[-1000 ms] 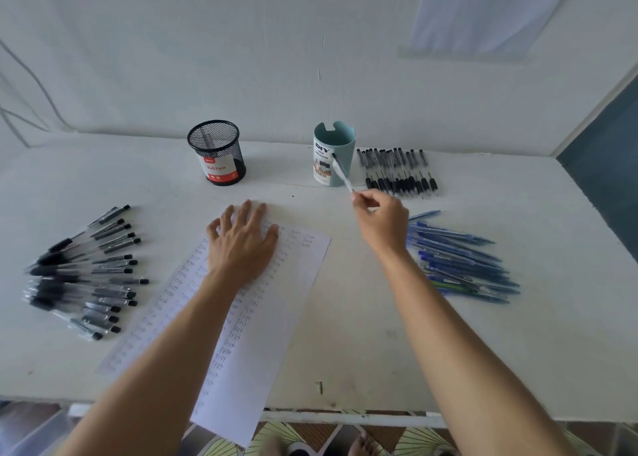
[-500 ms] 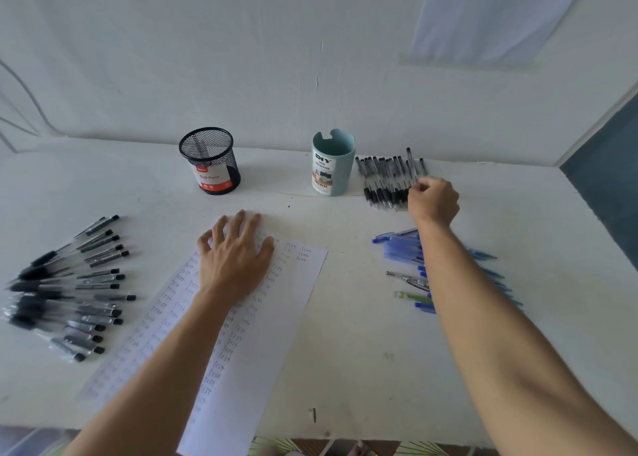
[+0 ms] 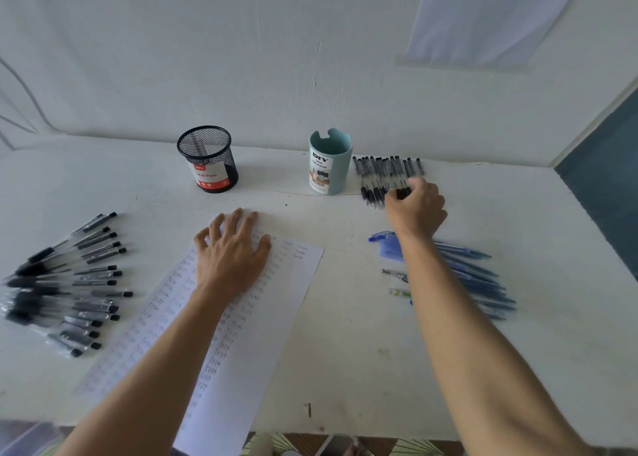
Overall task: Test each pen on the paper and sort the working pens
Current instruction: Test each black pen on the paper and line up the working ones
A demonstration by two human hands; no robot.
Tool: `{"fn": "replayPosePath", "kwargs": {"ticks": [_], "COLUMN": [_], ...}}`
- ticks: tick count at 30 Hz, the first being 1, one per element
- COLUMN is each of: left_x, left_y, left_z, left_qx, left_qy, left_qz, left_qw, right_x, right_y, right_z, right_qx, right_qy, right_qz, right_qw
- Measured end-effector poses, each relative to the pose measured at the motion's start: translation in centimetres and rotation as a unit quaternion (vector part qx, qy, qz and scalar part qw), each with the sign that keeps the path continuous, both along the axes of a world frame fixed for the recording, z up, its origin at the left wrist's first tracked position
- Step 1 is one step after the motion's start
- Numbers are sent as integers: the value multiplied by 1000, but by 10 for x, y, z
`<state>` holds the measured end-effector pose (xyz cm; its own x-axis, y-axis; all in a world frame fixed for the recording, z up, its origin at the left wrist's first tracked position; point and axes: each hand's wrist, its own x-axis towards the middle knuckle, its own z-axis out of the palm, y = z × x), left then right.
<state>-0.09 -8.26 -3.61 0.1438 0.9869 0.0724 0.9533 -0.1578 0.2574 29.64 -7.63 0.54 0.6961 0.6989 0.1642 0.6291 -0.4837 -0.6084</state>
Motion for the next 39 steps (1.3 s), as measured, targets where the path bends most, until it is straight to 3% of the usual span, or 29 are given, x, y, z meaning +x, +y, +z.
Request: {"fn": "replayPosePath", "kwargs": {"ticks": [3,6,9,13,16,19,20,22,25,28,31,39], "left_x": [0,0,-1,-3,-8,-27,-36,-56,-89,-121,-135,-143], "left_y": [-1,-2,-1,-1,-2,-7,-9,-12,-11,-15,-18,-22], "left_z": [1,2,1,6,16,30,33,36,31,26,22,19], "left_qx": [5,-1,-10,-9,-23,-29,-12,37,87,33,6,51], "left_qy": [-6,-11,-40,-113,-229,-434,-458,-412,-179,-12,15,6], "left_qz": [3,6,29,54,75,85,87,98,166,239,246,193], "left_qw": [1000,1000,999,992,970,897,885,905,966,970,969,980], "right_x": [-34,-74,-108,-129,-130,-130,-130,-130,-130,-132,-132,-133], "right_y": [-22,-45,-64,-81,-87,-88,-89,-89,-89,-90,-90,-91], "right_z": [-1,-14,-32,-38,-38,-37,-37,-37,-38,-39,-39,-41], "right_qx": [53,52,-1,-136,-175,-185,-186,-178,-176,-174,-166,-155], "right_qy": [-1,-13,-44,-97,-129,-135,-140,-147,-148,-150,-150,-142], "right_qz": [59,193,302,362,377,379,379,377,376,370,364,357], "right_qw": [997,980,952,917,900,897,896,897,897,900,904,910]}}
